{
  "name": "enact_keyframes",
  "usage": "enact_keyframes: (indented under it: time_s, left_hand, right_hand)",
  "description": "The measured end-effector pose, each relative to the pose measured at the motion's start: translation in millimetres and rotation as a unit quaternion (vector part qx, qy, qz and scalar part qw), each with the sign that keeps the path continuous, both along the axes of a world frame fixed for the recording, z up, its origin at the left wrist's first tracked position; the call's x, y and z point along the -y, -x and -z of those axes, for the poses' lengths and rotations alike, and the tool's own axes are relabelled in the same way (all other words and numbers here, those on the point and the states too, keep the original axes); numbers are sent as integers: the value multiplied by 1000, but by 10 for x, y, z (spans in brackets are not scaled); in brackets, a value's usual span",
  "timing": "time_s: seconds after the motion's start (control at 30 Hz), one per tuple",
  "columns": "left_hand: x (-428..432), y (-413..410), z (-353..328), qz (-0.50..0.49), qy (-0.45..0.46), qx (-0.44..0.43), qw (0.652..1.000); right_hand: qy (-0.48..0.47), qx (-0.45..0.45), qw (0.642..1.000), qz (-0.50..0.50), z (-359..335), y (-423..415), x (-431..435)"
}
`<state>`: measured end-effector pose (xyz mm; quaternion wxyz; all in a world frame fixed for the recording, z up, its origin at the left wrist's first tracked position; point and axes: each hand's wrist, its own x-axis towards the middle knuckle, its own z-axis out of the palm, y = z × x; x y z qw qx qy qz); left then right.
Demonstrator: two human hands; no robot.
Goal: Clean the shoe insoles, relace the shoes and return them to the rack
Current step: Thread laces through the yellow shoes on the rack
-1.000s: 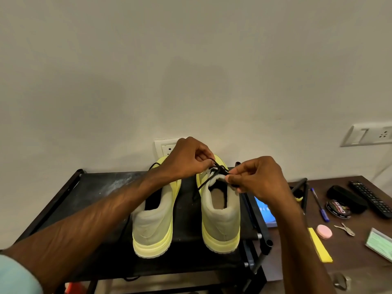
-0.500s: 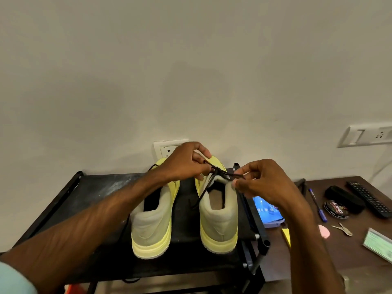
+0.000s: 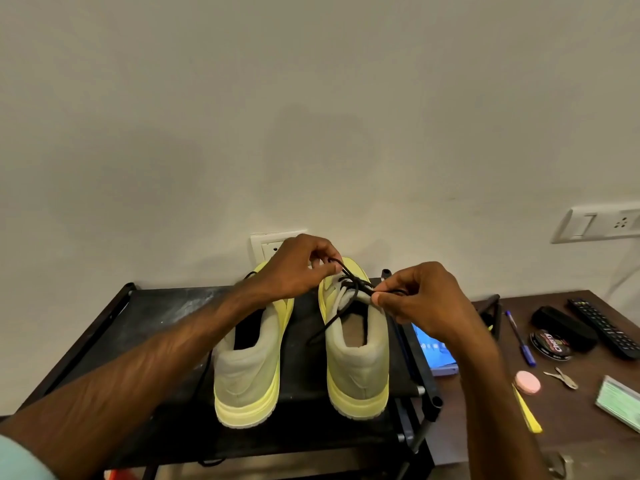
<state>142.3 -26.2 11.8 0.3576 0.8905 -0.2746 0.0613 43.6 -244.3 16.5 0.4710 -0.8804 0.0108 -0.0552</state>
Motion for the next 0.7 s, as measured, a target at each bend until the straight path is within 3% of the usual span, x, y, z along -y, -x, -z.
enact_keyframes:
  time_s: [0.17, 0.27, 0.33, 0.43, 0.5, 0.7]
  left_hand:
    - [-94, -39, 42, -27, -31, 138, 990]
    - [-110, -27, 97, -36, -48, 170, 984]
    - [-84, 5, 91, -33, -35, 130, 990]
    - [-47, 37, 63, -7, 27, -30, 999]
    - [-32, 47, 55, 22, 45, -86, 995]
    - [1, 3, 24, 74, -57, -21, 995]
  right_hand:
    - [37, -60, 997, -25, -16, 31, 84]
    - [52, -81, 995, -41, -20, 48, 141]
    - [55, -72, 995, -44, -25, 50, 138]
    - [-12, -57, 997, -41, -24, 35, 60]
    - [-56, -51, 997, -25, -8, 28, 1]
    - [-1, -26, 1000, 7, 36, 6, -21]
